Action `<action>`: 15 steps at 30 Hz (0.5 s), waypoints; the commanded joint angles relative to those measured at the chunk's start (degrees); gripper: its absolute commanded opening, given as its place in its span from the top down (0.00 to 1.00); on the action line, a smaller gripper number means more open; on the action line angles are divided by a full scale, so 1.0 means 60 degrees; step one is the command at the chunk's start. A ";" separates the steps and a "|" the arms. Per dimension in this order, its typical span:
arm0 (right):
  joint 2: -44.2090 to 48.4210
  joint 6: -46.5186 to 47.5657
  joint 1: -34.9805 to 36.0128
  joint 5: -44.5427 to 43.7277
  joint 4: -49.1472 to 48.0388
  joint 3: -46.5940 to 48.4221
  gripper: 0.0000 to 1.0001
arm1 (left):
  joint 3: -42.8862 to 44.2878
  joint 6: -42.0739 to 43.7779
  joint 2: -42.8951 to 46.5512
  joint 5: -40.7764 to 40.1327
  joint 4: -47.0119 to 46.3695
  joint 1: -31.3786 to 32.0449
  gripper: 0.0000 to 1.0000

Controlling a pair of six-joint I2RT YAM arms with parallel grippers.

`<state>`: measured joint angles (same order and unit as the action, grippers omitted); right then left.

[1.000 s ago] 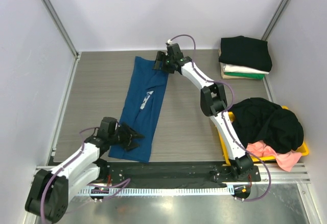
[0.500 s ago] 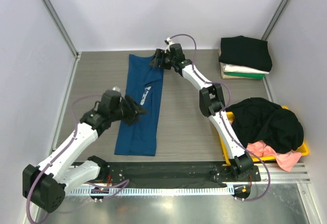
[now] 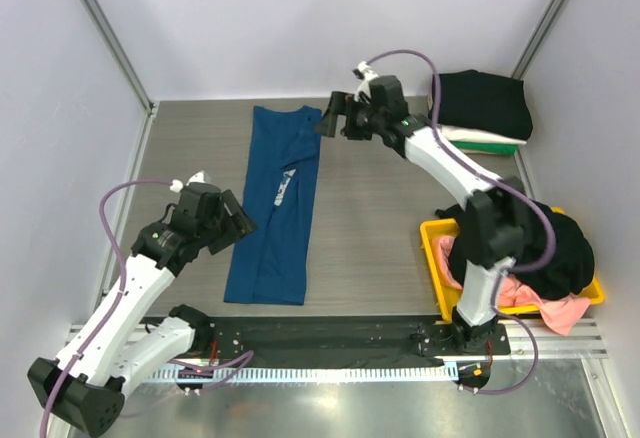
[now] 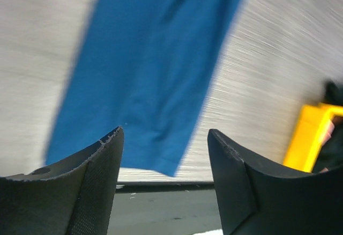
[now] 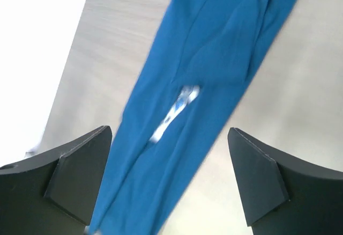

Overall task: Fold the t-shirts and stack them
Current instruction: Fold the tshirt

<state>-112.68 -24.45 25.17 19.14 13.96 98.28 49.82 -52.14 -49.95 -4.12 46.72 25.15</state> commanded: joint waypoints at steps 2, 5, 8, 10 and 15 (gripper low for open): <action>0.2556 -0.1109 0.0637 -0.0447 0.0413 -0.4010 0.05 | -0.0174 0.0310 0.0518 -0.0954 0.1323 -0.0776 0.34; 0.4023 -0.1826 0.1852 -0.1223 0.0545 -0.6209 0.05 | -0.0495 0.0341 0.0766 -0.0516 0.1559 -0.1509 0.33; 0.5196 -0.2837 0.3053 -0.1809 0.0268 -0.7836 0.06 | -0.0773 0.0063 0.1001 -0.0164 0.1457 -0.1657 0.33; 0.5595 -0.3584 0.3903 -0.2031 0.0019 -0.8742 0.07 | -0.1183 -0.0288 0.1060 0.0230 0.1296 -0.1715 0.32; 0.5920 -0.4582 0.5281 -0.2353 -0.1402 -0.9642 0.10 | -0.1916 -0.1021 0.1366 0.0540 0.1164 -0.1715 0.33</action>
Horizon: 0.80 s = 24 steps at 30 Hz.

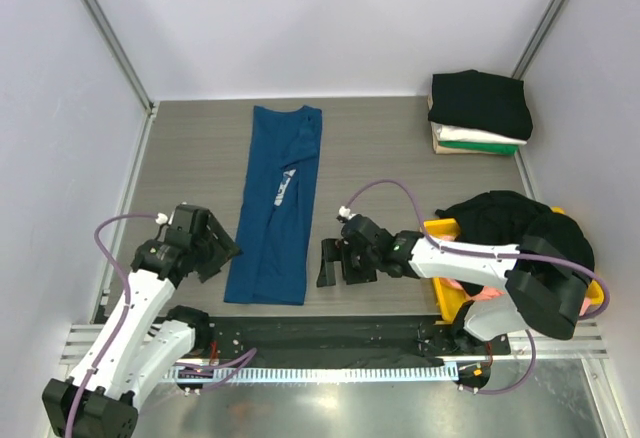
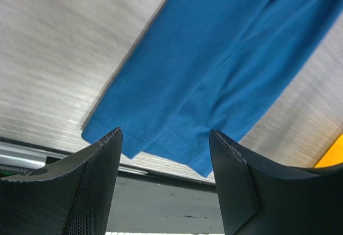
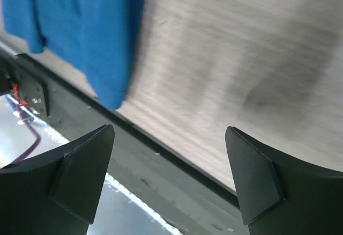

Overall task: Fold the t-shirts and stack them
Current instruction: Fold the tshirt

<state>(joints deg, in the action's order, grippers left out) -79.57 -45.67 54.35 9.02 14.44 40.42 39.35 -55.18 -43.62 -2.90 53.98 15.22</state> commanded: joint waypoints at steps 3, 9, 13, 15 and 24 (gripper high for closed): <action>-0.0140 -0.1133 0.0931 -0.0946 -0.1978 0.0089 0.11 | -0.0654 -0.1027 0.0894 0.0190 -0.0074 -0.0004 0.34; -0.1546 -0.1338 0.1313 -0.0814 -0.3723 0.0118 0.21 | -0.1007 -0.1365 0.1073 0.0175 -0.0017 0.0114 0.34; -0.2484 -0.1353 0.1445 -0.0551 -0.4645 0.0104 0.31 | -0.0992 -0.1409 0.1087 0.0058 0.0013 0.0231 0.35; -0.2909 -0.1382 0.1489 -0.0361 -0.5129 0.0030 0.43 | -0.1022 -0.1438 0.1102 0.0043 -0.0016 0.0246 0.35; -0.0893 -0.1529 0.1489 -0.2291 -0.2484 -0.1433 0.96 | -0.0920 -0.1395 0.0752 0.0044 -0.0002 0.0977 0.39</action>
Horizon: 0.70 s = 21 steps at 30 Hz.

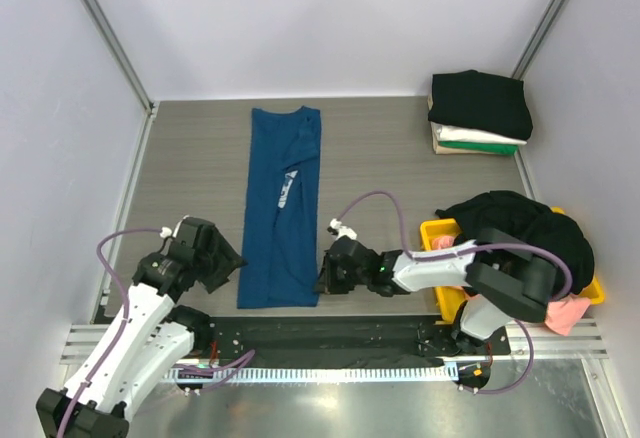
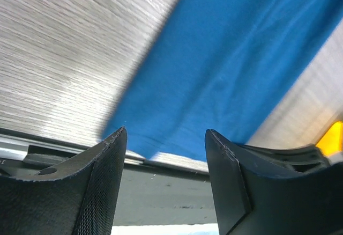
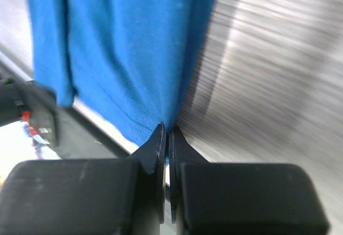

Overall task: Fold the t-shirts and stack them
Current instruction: Fold the tshirt

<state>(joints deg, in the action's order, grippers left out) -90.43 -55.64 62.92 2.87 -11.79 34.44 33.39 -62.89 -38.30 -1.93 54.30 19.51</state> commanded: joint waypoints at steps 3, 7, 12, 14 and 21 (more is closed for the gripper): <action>0.2339 0.0001 0.0061 -0.1914 0.3179 -0.1036 0.99 | 0.0148 -0.0225 -0.0237 -0.0409 0.0046 0.1081 0.38; 0.3760 -0.0233 0.0061 -0.1842 0.3547 -0.1811 0.99 | 0.0061 -0.0561 -0.0499 -0.0790 0.0105 0.2078 0.40; 0.3896 -0.0337 0.0090 -0.1578 0.3138 -0.2179 0.94 | -0.0348 -0.1381 -0.0794 -0.1200 0.0046 0.3819 0.41; 0.3677 -0.0322 0.0148 -0.1330 0.2860 -0.2194 0.79 | -0.0539 -0.1689 -0.0633 -0.1201 -0.0186 0.4232 0.41; 0.3456 -0.0439 0.0647 -0.1416 0.2610 -0.2106 0.46 | -0.1711 -0.2905 -0.0456 -0.0908 -0.1651 0.5871 0.41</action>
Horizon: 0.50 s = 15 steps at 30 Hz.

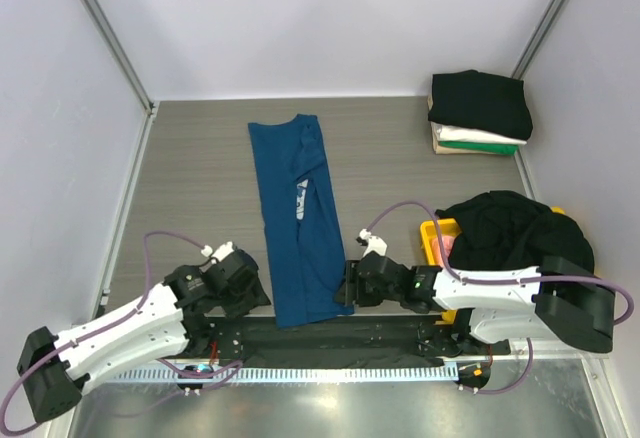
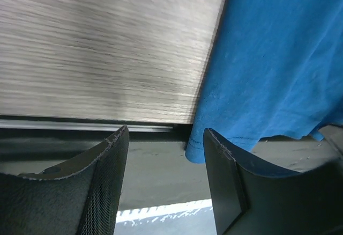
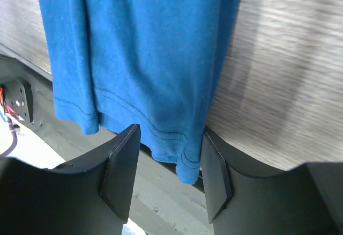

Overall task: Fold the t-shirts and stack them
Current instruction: Fold the tshirt

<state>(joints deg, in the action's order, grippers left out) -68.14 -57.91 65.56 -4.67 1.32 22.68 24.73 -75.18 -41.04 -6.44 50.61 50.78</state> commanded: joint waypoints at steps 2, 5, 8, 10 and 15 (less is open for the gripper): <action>-0.0274 -0.0162 0.0294 -0.0233 0.0366 -0.0234 0.47 | -0.0518 -0.1209 -0.0118 -0.0187 -0.1794 0.1012 0.41; -0.0245 -0.0265 0.0338 -0.0233 0.0220 -0.0395 0.49 | -0.0606 -0.1547 -0.0600 -0.0333 -0.2587 0.1642 0.41; -0.0157 -0.0338 0.0367 -0.0233 0.0131 -0.0556 0.52 | -0.0577 -0.1738 -0.1245 -0.0465 -0.3071 0.2125 0.41; -0.0099 -0.0339 0.0382 -0.0248 0.0117 -0.0659 0.55 | -0.0519 -0.1840 -0.1654 -0.0553 -0.3205 0.2273 0.42; 0.0106 -0.0368 0.0382 -0.0262 0.0014 -0.0835 0.65 | -0.0430 -0.2250 -0.1833 -0.1093 -0.3308 0.2683 0.50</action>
<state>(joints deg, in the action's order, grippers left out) -67.66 -60.18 67.09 -5.15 -2.24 19.88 20.97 -85.73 -52.16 -8.51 33.89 65.67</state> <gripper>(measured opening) 0.361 0.524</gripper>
